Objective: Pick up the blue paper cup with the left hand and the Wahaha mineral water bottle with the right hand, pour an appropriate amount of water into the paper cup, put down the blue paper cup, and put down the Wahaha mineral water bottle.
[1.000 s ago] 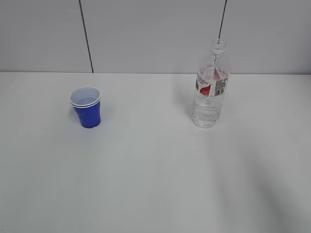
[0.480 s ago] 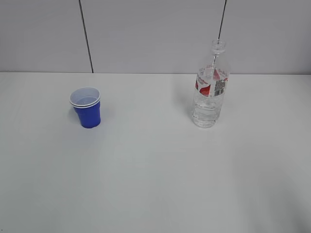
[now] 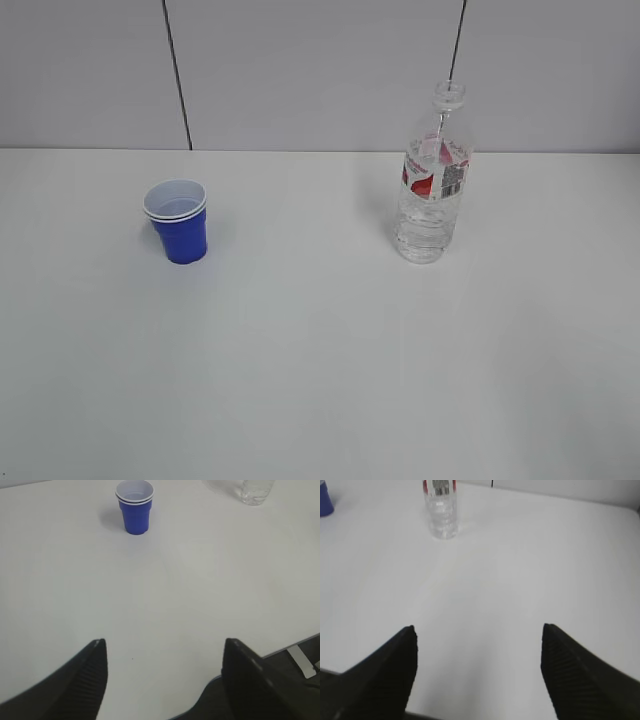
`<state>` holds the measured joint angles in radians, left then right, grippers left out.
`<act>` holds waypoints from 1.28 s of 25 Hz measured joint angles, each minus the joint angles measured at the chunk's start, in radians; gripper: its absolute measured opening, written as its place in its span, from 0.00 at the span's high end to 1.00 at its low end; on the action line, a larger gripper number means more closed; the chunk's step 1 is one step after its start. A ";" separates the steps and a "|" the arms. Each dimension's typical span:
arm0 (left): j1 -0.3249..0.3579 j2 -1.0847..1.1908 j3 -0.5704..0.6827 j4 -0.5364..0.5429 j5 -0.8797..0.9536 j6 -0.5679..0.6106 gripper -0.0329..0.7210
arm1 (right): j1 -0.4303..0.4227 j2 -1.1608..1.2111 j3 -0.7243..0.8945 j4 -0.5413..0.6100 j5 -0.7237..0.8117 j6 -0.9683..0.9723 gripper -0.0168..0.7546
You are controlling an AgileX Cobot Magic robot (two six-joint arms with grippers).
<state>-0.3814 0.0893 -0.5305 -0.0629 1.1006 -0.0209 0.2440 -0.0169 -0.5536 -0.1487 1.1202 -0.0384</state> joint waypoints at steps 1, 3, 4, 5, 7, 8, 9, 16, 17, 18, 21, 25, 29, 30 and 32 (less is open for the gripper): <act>0.000 0.000 0.000 0.000 0.000 0.000 0.23 | 0.000 0.000 0.000 0.003 0.033 0.000 0.24; 0.000 0.000 0.000 0.000 0.000 0.000 0.23 | 0.000 0.000 0.000 0.005 0.073 0.000 0.24; 0.000 0.000 0.000 0.000 0.000 0.000 0.23 | 0.000 0.000 0.000 0.006 0.082 0.000 0.24; 0.000 0.000 0.000 0.000 0.000 0.000 0.23 | 0.000 0.000 0.000 0.006 0.084 0.000 0.24; 0.000 0.000 0.000 -0.002 0.000 0.000 0.23 | 0.000 0.000 0.000 0.006 0.088 0.000 0.24; 0.000 0.000 0.000 -0.002 0.000 0.000 0.23 | 0.000 0.000 0.000 0.006 0.089 0.000 0.24; 0.000 0.000 0.000 -0.002 0.000 0.000 0.23 | 0.000 0.000 0.000 0.006 0.089 0.000 0.24; 0.000 0.000 0.000 -0.002 -0.001 0.000 0.23 | 0.000 0.000 0.036 0.007 0.065 0.000 0.24; 0.000 0.000 0.000 -0.002 -0.001 0.000 0.23 | 0.000 0.000 0.041 0.007 0.061 0.000 0.24; 0.000 0.000 0.000 -0.002 -0.001 0.000 0.23 | 0.000 0.000 0.041 0.008 0.056 0.000 0.24; 0.000 0.000 0.000 -0.002 -0.001 0.000 0.23 | 0.000 0.000 0.051 0.010 0.040 -0.006 0.24; 0.000 0.000 0.000 0.000 -0.001 0.000 0.23 | 0.000 0.000 0.053 0.016 0.038 -0.020 0.24; 0.000 0.000 0.000 0.002 -0.001 0.000 0.23 | 0.000 0.000 0.055 0.018 0.038 -0.021 0.24; 0.000 0.000 0.000 0.002 -0.001 0.000 0.23 | 0.000 0.000 0.055 0.018 0.037 -0.021 0.24; 0.000 0.000 0.000 0.002 -0.001 0.000 0.23 | 0.000 0.000 0.055 0.018 0.035 -0.023 0.24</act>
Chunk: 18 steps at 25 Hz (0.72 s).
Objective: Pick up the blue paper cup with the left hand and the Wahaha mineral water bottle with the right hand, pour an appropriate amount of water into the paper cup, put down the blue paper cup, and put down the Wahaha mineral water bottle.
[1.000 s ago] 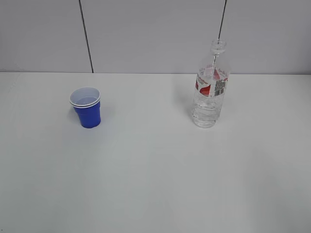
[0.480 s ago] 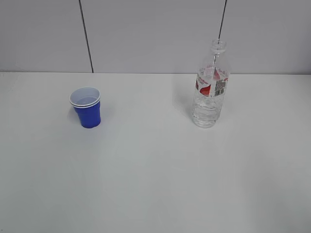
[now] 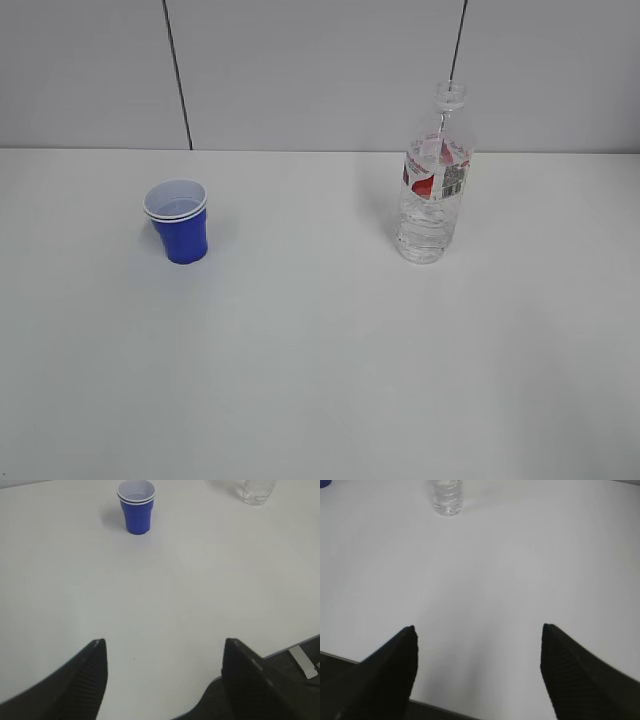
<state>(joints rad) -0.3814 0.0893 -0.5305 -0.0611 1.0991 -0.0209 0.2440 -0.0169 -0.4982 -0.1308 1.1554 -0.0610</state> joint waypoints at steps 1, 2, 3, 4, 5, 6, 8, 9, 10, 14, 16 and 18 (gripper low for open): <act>0.000 0.000 0.000 0.000 0.000 0.000 0.23 | 0.000 0.000 0.000 0.000 0.000 0.000 0.24; 0.000 0.000 0.000 0.000 0.000 0.000 0.23 | 0.000 0.000 0.000 0.000 0.000 0.000 0.24; 0.000 0.000 0.000 0.000 0.000 0.000 0.23 | 0.000 0.000 0.000 0.000 0.000 0.000 0.24; 0.000 0.000 0.000 0.000 0.000 0.000 0.23 | 0.000 0.000 0.000 0.000 0.000 0.000 0.24; 0.000 0.000 0.000 0.000 0.000 0.000 0.23 | 0.000 0.000 0.000 0.000 -0.001 0.000 0.24; 0.000 0.000 0.000 0.000 0.000 0.000 0.23 | 0.000 0.000 0.000 0.000 -0.001 0.000 0.24; 0.000 0.000 0.000 0.000 0.000 0.000 0.23 | 0.000 0.000 0.000 0.002 -0.002 0.000 0.24; 0.000 0.000 0.000 0.000 0.000 0.000 0.23 | 0.000 0.000 0.000 0.004 -0.002 0.000 0.24; 0.000 0.000 0.000 0.000 0.000 0.000 0.23 | 0.000 0.000 0.000 0.004 -0.002 0.000 0.24; 0.000 0.000 0.000 -0.002 0.000 0.000 0.23 | 0.000 0.000 0.000 0.004 -0.002 -0.002 0.24; 0.000 0.000 0.000 -0.002 0.000 0.000 0.23 | 0.000 0.000 0.000 0.004 -0.002 -0.002 0.24; 0.000 0.000 0.000 -0.003 0.000 0.000 0.23 | 0.000 0.000 0.000 0.004 -0.002 -0.002 0.24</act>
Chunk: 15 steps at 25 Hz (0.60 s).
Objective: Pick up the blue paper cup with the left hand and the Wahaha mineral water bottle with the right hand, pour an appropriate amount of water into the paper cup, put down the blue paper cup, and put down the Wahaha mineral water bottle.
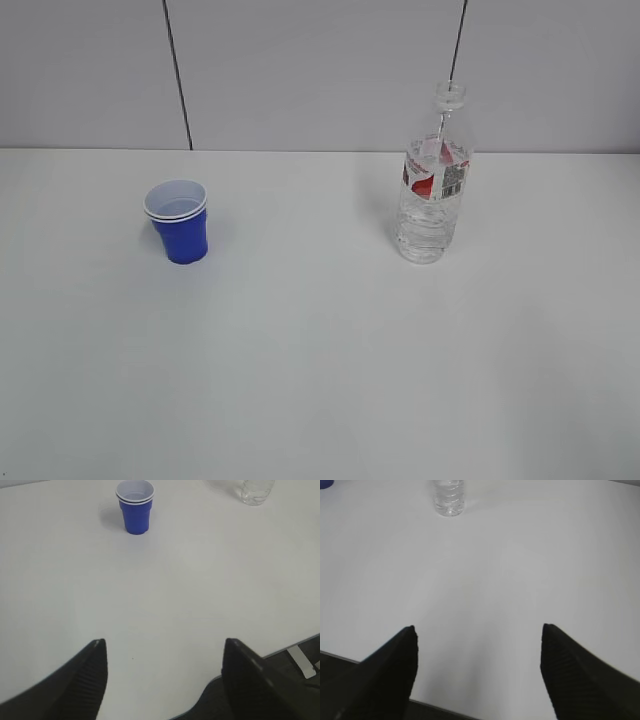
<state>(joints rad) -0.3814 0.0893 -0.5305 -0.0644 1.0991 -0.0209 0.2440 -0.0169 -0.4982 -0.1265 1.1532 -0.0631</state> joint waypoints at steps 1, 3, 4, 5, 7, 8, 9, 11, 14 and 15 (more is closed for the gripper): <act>0.000 0.000 0.000 0.000 0.000 0.000 0.23 | 0.000 0.000 0.000 0.000 0.000 0.000 0.24; 0.000 0.000 0.000 0.000 0.000 0.000 0.23 | 0.000 0.000 0.000 0.000 0.000 0.000 0.24; 0.000 0.000 0.000 0.000 0.000 0.000 0.23 | 0.000 0.000 0.000 0.000 0.000 0.000 0.24; 0.000 0.000 0.000 0.000 0.000 0.000 0.23 | 0.000 0.000 0.000 0.002 0.000 0.000 0.24; 0.000 0.000 0.000 0.000 0.000 0.000 0.23 | 0.000 0.000 0.000 0.002 0.000 0.000 0.24; 0.000 0.000 0.000 0.000 0.000 0.000 0.23 | 0.000 0.000 0.000 0.002 0.000 0.000 0.24; 0.000 0.000 0.000 0.000 0.000 0.000 0.23 | 0.000 0.000 0.000 0.002 0.000 0.000 0.24; 0.000 0.000 0.000 0.000 0.000 0.000 0.23 | 0.000 0.000 0.000 0.002 0.000 0.000 0.24; 0.002 0.000 0.000 0.000 0.000 0.000 0.23 | 0.000 0.000 0.000 0.002 0.000 0.000 0.24; 0.010 0.000 0.000 0.000 0.000 0.000 0.23 | 0.000 0.000 0.000 0.002 0.000 0.000 0.24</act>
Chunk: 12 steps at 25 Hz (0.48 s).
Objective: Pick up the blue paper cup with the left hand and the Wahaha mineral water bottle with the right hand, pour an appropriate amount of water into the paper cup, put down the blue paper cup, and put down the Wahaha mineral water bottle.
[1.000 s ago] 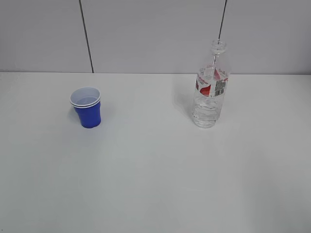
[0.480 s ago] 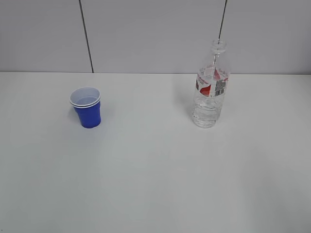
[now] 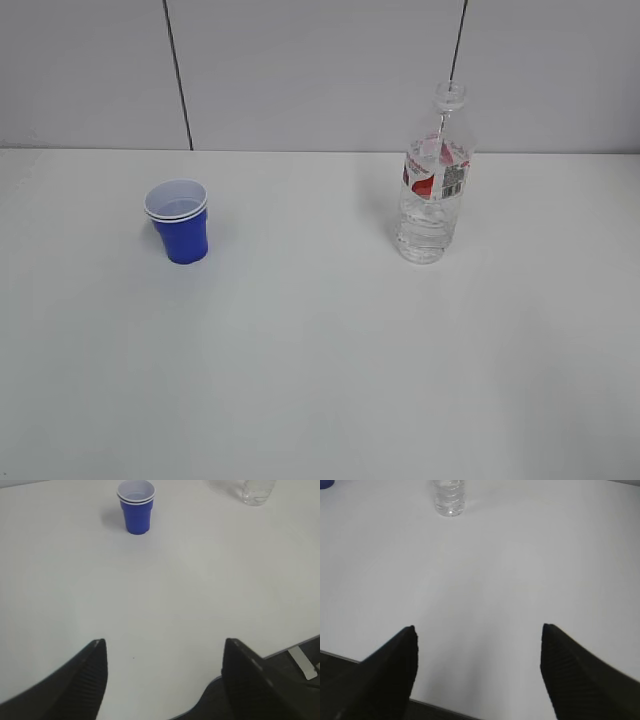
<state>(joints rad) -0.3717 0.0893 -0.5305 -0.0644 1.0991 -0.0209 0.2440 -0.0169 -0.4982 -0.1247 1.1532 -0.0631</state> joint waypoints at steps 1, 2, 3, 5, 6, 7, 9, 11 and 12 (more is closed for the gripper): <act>0.013 0.000 0.000 0.000 0.000 0.000 0.23 | 0.000 0.000 0.000 0.000 0.000 0.000 0.24; 0.028 0.000 0.000 0.000 0.000 0.000 0.23 | 0.000 0.000 0.000 0.000 0.000 0.000 0.24; 0.050 0.000 0.000 0.000 0.000 0.000 0.23 | 0.000 0.000 0.000 0.000 0.000 0.000 0.24; 0.103 0.000 0.000 0.000 0.000 0.000 0.23 | -0.009 0.000 0.000 0.000 0.000 0.000 0.24; 0.127 0.000 0.000 0.000 0.000 0.000 0.23 | -0.019 0.000 0.000 0.000 0.000 0.000 0.24; 0.157 0.000 0.000 0.000 0.000 0.000 0.23 | -0.034 0.000 0.000 0.000 0.000 0.000 0.24; 0.216 0.000 0.000 0.000 0.000 0.000 0.23 | -0.066 0.000 0.000 0.000 0.000 0.000 0.24; 0.281 0.000 0.000 0.000 0.000 0.000 0.23 | -0.107 0.000 0.000 0.000 0.000 0.000 0.24; 0.310 0.000 0.000 0.000 0.000 0.000 0.23 | -0.125 0.000 0.000 0.000 0.000 0.000 0.24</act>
<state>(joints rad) -0.0616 0.0893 -0.5305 -0.0644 1.0991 -0.0209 0.1193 -0.0169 -0.4982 -0.1247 1.1532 -0.0631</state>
